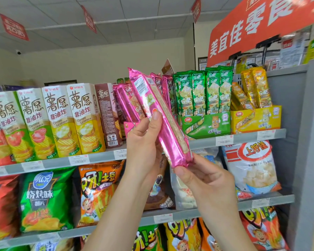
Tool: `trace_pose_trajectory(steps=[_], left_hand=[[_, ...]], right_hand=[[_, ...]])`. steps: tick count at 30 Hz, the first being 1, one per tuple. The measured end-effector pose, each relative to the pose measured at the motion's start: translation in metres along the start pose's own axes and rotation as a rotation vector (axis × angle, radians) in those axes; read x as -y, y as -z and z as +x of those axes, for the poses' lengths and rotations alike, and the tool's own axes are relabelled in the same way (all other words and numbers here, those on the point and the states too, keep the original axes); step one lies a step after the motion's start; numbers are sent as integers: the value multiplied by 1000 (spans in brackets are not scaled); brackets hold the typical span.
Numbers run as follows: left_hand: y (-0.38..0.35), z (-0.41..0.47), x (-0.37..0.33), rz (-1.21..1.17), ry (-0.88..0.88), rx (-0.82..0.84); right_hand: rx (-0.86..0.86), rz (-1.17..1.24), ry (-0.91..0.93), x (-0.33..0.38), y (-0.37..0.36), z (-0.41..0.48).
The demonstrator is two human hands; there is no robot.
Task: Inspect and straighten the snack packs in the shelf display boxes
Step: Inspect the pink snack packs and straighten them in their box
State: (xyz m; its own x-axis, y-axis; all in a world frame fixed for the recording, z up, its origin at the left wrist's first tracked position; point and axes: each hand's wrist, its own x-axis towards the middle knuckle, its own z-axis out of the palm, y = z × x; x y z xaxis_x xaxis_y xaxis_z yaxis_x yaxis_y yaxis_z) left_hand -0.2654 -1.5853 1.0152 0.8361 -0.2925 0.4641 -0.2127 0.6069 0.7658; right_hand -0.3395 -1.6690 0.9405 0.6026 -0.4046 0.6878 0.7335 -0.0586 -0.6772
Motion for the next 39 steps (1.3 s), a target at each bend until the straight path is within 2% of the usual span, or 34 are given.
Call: trace_pose_trajectory(steps=[2, 4, 6, 9, 17, 24, 26, 29, 30, 33, 35, 39], left_hand=[[1, -2, 0, 120, 14, 33], [3, -5, 0, 342, 1, 126], [3, -11, 1, 513, -51, 202], [3, -13, 4, 551, -66, 228], [16, -8, 0, 458, -9, 264], [17, -4, 2, 381, 42, 273], [19, -1, 4, 397, 48, 268], [25, 2, 5, 482, 2, 286], [27, 2, 4, 528, -22, 313], [30, 5, 5, 658, -88, 441], [30, 9, 3, 703, -89, 492], [31, 25, -7, 765, -105, 527]], right_hand=[[-105, -119, 35, -1, 1, -1], [-197, -360, 133, -3, 4, -1], [-206, -584, 294, -8, 6, -2], [-201, -748, 423, -20, 8, -6], [-20, -706, 489, -20, 25, -6], [7, -776, 624, -21, 30, -3], [48, -734, 578, -18, 30, -2], [70, -490, 265, -6, 29, 11], [76, -416, 166, -1, 29, 20], [108, -266, 31, 18, 28, 65], [174, -214, 9, 35, 24, 98], [336, -269, 117, 54, 6, 147]])
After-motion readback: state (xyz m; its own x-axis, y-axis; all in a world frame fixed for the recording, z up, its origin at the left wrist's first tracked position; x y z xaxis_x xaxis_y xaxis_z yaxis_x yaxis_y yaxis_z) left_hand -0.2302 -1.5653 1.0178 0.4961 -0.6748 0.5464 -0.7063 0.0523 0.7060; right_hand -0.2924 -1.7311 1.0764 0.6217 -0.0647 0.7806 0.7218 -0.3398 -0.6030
